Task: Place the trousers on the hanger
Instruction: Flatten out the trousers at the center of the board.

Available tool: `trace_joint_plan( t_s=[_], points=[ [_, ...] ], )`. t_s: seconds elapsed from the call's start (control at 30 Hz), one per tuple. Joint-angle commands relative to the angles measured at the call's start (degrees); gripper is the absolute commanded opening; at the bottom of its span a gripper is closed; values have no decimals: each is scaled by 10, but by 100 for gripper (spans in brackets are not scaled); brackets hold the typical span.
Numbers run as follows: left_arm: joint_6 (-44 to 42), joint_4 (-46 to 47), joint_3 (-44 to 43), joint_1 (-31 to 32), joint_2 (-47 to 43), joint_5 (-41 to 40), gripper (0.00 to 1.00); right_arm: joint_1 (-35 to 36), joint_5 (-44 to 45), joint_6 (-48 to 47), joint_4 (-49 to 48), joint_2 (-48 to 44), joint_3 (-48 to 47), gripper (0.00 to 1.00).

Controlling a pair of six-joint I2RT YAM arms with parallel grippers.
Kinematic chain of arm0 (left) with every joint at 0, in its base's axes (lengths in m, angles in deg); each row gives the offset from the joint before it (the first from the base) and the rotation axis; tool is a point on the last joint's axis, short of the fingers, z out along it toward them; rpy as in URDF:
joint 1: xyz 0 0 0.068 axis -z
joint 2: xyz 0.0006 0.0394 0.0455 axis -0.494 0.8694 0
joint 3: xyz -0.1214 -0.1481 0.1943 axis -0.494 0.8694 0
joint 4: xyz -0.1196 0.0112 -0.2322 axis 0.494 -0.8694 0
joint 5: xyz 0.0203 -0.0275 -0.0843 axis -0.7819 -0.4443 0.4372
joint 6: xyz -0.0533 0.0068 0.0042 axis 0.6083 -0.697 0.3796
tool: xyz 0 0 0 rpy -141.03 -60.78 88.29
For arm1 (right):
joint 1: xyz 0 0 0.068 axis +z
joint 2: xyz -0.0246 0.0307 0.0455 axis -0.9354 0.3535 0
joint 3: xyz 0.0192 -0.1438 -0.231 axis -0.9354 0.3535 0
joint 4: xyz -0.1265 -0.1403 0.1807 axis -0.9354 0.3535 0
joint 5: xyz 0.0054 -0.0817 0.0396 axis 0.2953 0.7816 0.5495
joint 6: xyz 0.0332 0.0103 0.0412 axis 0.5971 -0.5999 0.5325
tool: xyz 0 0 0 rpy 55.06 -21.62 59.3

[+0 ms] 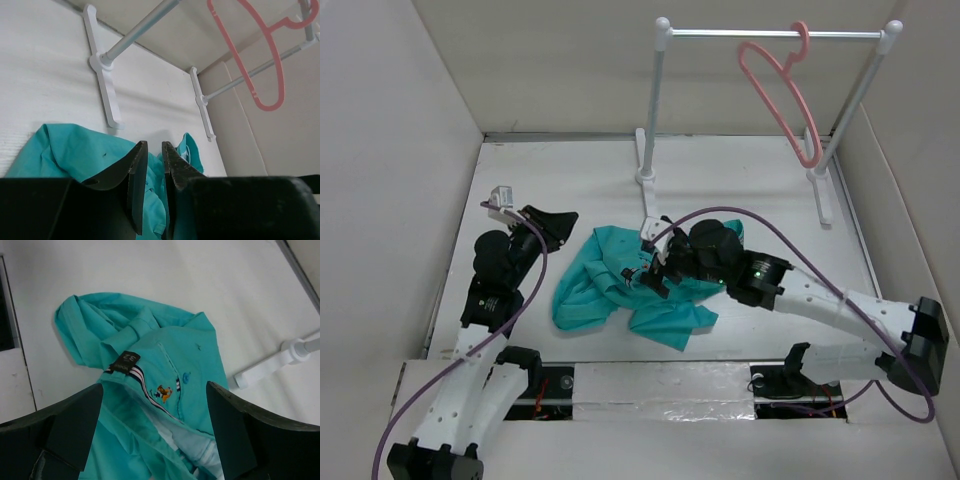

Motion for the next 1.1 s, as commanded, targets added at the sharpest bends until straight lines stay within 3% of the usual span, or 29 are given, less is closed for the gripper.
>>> trace_joint_plan(
  t_s=[0.0,0.13,0.5,0.7,0.8,0.83,0.9,0.93,1.0,1.07],
  points=[
    [17,52,20,-3,22,7,16,27,12,-31,-37,36,-51,91],
    [27,85,53,-3,42,7,35,75,85,-62,-12,88,-84,94],
    [17,89,81,-3,38,9,46,88,150,-37,-16,102,-35,91],
    [19,121,105,-3,60,40,47,82,173,-19,-5,141,-56,77],
    [8,117,96,-3,62,32,47,82,176,-5,3,160,-63,51],
    [10,134,98,-3,64,33,47,77,184,1,-3,157,-58,32],
    [16,155,99,-3,73,45,47,67,207,19,-27,134,-50,18],
    [15,167,94,-3,93,49,47,60,216,28,-35,121,-38,7],
    [19,189,93,7,113,62,45,21,238,53,-54,76,-25,0],
    [7,197,76,92,145,-4,45,-20,246,81,-73,41,2,0]
  ],
)
